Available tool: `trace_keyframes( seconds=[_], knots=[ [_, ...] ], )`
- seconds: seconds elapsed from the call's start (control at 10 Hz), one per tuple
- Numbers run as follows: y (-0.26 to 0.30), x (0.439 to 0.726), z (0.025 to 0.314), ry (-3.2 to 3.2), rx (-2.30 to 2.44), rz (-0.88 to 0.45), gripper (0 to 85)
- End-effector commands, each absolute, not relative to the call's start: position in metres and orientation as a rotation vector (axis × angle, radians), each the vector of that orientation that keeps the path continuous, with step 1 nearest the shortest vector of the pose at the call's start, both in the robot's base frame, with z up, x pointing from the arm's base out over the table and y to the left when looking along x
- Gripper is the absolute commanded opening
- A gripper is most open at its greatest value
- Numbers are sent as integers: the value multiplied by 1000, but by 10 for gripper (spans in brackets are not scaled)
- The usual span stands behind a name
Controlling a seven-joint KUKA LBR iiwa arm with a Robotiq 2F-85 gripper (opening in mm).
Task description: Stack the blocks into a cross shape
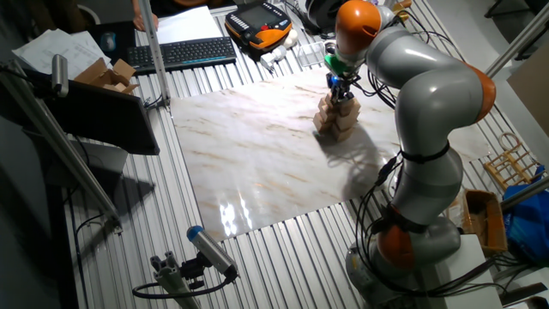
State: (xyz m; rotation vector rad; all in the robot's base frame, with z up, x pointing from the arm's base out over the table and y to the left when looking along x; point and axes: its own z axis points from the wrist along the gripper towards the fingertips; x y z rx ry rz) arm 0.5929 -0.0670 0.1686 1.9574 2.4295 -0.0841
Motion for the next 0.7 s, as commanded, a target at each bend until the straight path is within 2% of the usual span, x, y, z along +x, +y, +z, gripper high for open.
trace_keyframes(
  seconds=[0.0, 0.6],
  knots=[
    [-68, 592, 169, 2427, 1964, -79, 0],
    [-71, 587, 168, 2417, 1989, -51, 0]
  ],
)
